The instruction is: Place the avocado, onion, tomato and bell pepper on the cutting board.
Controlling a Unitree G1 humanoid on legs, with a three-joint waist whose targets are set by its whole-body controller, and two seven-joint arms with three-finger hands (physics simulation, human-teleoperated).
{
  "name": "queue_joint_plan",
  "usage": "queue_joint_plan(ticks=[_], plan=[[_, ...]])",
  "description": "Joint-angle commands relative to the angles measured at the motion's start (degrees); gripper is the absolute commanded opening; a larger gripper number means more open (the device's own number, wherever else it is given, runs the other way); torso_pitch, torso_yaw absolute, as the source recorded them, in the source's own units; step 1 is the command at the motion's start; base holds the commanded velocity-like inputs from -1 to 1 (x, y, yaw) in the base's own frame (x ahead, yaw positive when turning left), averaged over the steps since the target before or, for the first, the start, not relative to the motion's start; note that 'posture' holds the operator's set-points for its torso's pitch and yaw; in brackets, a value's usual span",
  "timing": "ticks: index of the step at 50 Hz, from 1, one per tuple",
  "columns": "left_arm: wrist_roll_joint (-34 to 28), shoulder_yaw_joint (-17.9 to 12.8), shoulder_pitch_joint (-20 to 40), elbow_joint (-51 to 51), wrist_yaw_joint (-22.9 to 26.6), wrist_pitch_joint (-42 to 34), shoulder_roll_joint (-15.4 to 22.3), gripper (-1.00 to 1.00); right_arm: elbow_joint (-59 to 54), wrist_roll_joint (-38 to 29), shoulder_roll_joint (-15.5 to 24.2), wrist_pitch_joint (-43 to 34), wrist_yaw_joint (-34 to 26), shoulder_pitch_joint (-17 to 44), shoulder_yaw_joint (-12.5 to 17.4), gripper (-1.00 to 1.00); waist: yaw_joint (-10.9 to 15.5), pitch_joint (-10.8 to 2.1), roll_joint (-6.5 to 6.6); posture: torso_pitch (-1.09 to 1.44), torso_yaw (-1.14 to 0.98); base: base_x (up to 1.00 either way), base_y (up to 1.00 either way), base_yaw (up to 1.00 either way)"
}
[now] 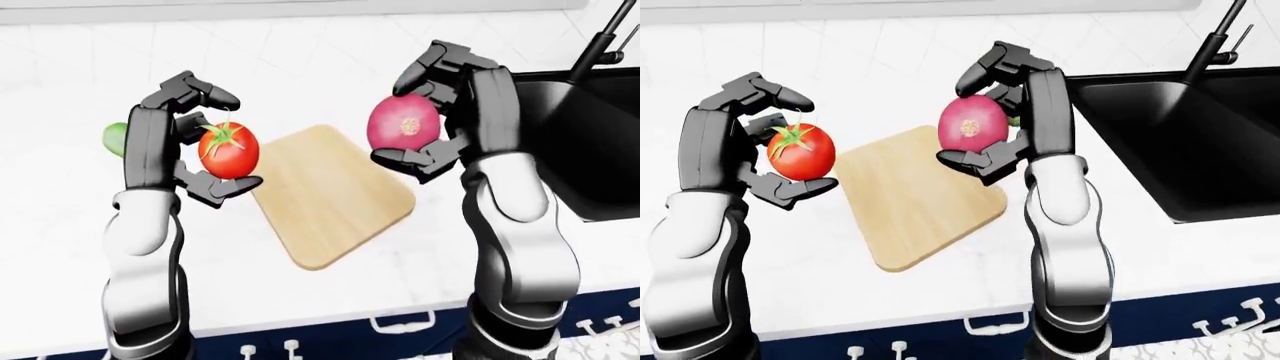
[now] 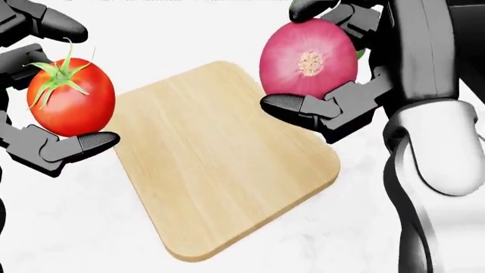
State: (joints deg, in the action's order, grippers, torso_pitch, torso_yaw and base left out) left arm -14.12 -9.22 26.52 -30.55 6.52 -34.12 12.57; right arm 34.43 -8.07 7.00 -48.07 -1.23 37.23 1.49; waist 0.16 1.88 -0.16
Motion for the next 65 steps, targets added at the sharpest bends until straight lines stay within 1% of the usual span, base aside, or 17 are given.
queue_joint_plan(ticks=[1, 5, 7, 15, 22, 26, 31, 33, 34, 36, 40, 50, 52, 54, 55, 62, 65], plan=[[-0.1, -0.3, 1.6, -1.7, -0.8, 2.0, 0.4, -1.00, 1.7, -1.5, 0.1, -0.1, -1.0, 1.8, -0.3, -1.00, 0.0, -1.40, 0.20, 0.00, 0.00, 0.00, 0.00, 0.00], [-0.2, -0.2, 2.2, -1.7, -0.6, 1.5, 0.7, -1.00, 1.7, -4.1, -0.8, -3.0, -4.0, 2.0, -2.0, -1.00, 0.0, -1.30, 0.26, 0.00, 0.00, 0.00, 0.00, 0.00], [-0.3, 0.0, 2.4, -1.8, -0.6, 1.3, 0.6, -1.00, 1.8, -6.9, -0.1, -5.4, -6.6, 2.3, -4.1, -1.00, 0.0, -1.30, 0.29, 0.00, 0.00, 0.00, 0.00, 0.00], [-0.4, 0.0, 2.3, -2.2, -0.3, 1.0, 0.5, -1.00, 4.5, -15.5, -1.8, -13.2, -13.8, 1.4, -5.6, -1.00, 0.0, -1.08, 0.52, 0.00, 0.00, 0.00, 0.00, 0.00], [-0.4, 0.0, 1.9, -2.1, -0.3, 1.4, 0.4, -1.00, 4.8, -19.8, -3.1, -13.9, -16.7, -1.4, -6.1, -1.00, 0.0, -1.08, 0.73, 0.00, 0.00, 0.00, 0.00, 0.00], [-0.5, 0.1, 1.7, -1.7, -0.4, 1.9, 0.3, -1.00, 2.7, -20.5, -4.8, -11.2, -16.0, -2.8, -5.8, -1.00, -0.1, -1.20, 0.87, 0.00, 0.00, 0.00, 0.00, 0.00], [-0.6, 0.1, 1.3, -1.8, -0.3, 2.1, 0.2, -1.00, -0.6, -19.2, -6.8, -8.3, -12.7, -3.2, -5.2, -1.00, -0.1, -1.38, 1.09, 0.00, 0.00, 0.00, 0.00, 0.00], [-0.7, 0.2, 1.3, -1.6, -0.4, 2.3, 0.1, -1.00, -2.6, -18.6, -6.7, -7.2, -11.9, -2.5, -4.9, -1.00, -0.1, -1.39, 1.13, 0.00, 0.00, 0.00, 0.00, 0.00], [-0.3, -0.6, 0.5, -3.9, 0.5, 0.8, 0.4, -1.00, -3.5, -18.4, -6.5, -6.7, -11.6, -2.3, -4.9, -1.00, -0.1, -1.41, 1.15, 0.00, 0.00, 0.00, 0.00, 0.00], [-0.6, 0.2, 1.1, -1.9, -0.3, 2.1, 0.1, -1.00, -5.6, -17.9, -6.4, -5.1, -10.8, -1.7, -4.8, -1.00, -0.2, -1.44, 1.19, 0.00, 0.00, 0.00, 0.00, 0.00], [-0.7, 0.1, 1.1, -1.8, -0.3, 2.2, 0.0, -1.00, -8.2, -16.9, -6.9, -3.0, -9.8, -1.2, -4.6, -1.00, -0.1, -1.54, 1.16, 0.00, 0.00, 0.00, 0.00, 0.00], [-0.6, 0.1, 1.9, -1.7, -0.2, 1.7, 0.3, -1.00, -11.6, -15.3, -6.9, 0.3, -8.0, -2.7, -4.5, -1.00, 0.0, -1.70, 0.99, 0.00, 0.00, 0.00, 0.00, 0.00], [-0.2, -0.5, 1.2, -3.9, 0.7, 0.4, 0.6, -1.00, -12.3, -15.0, -7.0, 0.7, -7.5, -2.8, -4.4, -0.85, 0.0, -1.78, 1.02, 0.00, 0.00, 0.00, 0.00, 0.00], [-0.3, -0.4, 1.1, -3.7, 0.5, 0.6, 0.6, -1.00, -12.7, -14.6, -7.1, 1.0, -7.1, -2.7, -4.2, -0.84, -0.1, -1.71, 1.02, 0.00, 0.00, 0.00, 0.00, 0.00], [-0.3, -0.3, 1.4, -3.0, 0.1, 1.0, 0.5, -1.00, -13.4, -14.4, -7.1, 1.7, -6.6, -3.2, -4.3, -0.76, -0.1, -1.70, 1.01, 0.00, 0.00, 0.00, 0.00, 0.00], [-0.5, 0.0, 1.5, -1.5, -0.4, 2.2, 0.2, -1.00, -13.1, -14.0, -6.6, 1.8, -6.6, -3.6, -4.2, -0.59, 0.0, -1.83, 0.93, 0.00, 0.00, 0.00, 0.00, 0.00], [-0.6, 0.1, 1.5, -1.1, -0.6, 2.5, 0.1, -1.00, -12.7, -13.9, -6.7, 1.9, -6.9, -4.0, -4.5, -0.46, 0.0, -1.83, 0.88, 0.00, 0.00, 0.00, 0.00, 0.00]])
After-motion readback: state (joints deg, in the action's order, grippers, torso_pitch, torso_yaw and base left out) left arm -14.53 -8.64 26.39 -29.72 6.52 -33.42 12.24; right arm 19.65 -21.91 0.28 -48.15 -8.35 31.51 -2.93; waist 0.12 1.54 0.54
